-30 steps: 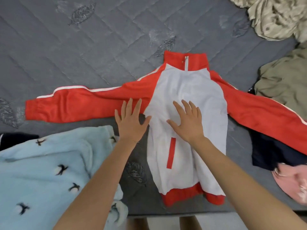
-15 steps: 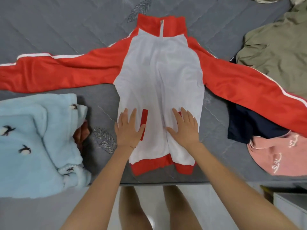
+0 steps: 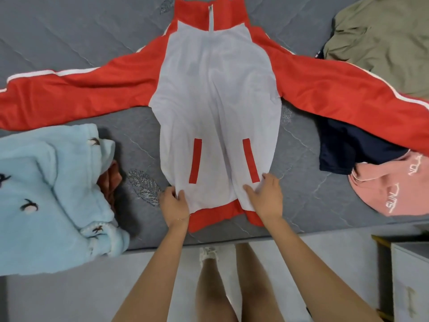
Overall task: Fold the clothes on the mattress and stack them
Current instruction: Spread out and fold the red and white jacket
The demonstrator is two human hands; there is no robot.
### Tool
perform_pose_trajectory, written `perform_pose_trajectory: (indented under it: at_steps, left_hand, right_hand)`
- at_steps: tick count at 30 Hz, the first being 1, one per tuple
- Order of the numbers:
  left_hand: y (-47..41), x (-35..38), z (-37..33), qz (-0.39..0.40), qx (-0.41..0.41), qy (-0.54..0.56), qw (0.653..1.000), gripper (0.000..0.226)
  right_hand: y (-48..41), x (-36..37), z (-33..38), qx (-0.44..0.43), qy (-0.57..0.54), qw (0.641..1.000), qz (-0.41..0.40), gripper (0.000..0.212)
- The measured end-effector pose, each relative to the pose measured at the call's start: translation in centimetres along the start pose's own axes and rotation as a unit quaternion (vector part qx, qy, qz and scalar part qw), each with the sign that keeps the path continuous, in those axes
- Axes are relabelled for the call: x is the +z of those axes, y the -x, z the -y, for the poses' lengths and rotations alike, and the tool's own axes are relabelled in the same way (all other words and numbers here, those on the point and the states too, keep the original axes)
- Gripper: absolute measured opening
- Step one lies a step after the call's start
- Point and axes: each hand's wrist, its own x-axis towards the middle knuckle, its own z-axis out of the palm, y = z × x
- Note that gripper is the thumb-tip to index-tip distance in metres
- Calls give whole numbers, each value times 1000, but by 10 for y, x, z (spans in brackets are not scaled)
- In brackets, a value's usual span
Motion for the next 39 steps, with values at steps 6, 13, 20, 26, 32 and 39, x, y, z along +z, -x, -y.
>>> perform_pose_trajectory:
  at_steps: [6, 13, 20, 26, 32, 39]
  left_hand:
    - [13, -21, 7, -50, 23, 70, 996, 11]
    - [18, -46, 31, -72, 61, 99, 991, 18]
    - [15, -53, 58, -45, 71, 79, 993, 14]
    - [26, -41, 72, -11, 4, 45, 999, 34]
    - [30, -31, 79, 38, -24, 38, 998, 42]
    - [43, -39, 87, 10, 21, 103, 994, 27]
  right_hand:
    - [1, -19, -7, -18, -53, 997, -57, 18]
    - [13, -56, -33, 24, -188, 976, -105, 6]
    - [6, -65, -61, 48, -281, 958, -23, 20]
    - [10, -50, -83, 95, -183, 978, 14, 56]
    - [16, -42, -85, 102, -168, 980, 2, 38]
    - [32, -39, -75, 67, -196, 975, -76, 18]
